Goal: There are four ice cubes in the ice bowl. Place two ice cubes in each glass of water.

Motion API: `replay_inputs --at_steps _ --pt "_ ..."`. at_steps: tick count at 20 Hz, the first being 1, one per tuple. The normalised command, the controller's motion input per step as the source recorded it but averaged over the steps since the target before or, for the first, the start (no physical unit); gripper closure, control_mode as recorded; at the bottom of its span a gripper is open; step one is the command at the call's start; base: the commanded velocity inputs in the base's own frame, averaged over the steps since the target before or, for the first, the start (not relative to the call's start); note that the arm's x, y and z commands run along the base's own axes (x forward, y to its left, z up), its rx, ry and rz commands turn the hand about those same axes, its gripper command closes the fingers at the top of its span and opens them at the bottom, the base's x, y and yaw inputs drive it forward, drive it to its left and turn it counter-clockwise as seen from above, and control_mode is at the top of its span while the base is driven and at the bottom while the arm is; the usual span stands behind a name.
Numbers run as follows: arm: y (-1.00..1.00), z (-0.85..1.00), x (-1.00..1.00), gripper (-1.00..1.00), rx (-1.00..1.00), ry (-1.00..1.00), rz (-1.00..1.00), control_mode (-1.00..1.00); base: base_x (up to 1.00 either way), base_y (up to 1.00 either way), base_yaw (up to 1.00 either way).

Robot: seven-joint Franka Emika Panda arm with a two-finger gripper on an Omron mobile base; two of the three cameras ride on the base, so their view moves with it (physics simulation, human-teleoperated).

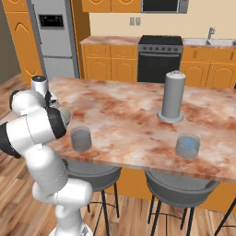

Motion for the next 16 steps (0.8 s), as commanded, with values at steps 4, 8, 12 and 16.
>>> replay_inputs --at_steps 4,8,12,16 --pt "0.07 -0.2 0.3 -1.0 0.0 0.0 0.0 -1.0 0.0 0.0 0.0" --pt "0.08 -0.17 0.38 -1.0 0.0 0.0 0.0 -1.0 0.0 0.0 0.0" --pt "0.06 -0.17 0.34 -1.0 0.0 0.0 0.0 -1.0 0.0 0.0 0.0" --pt "0.12 -0.16 0.31 -1.0 0.0 0.0 0.0 -1.0 0.0 0.0 0.0"
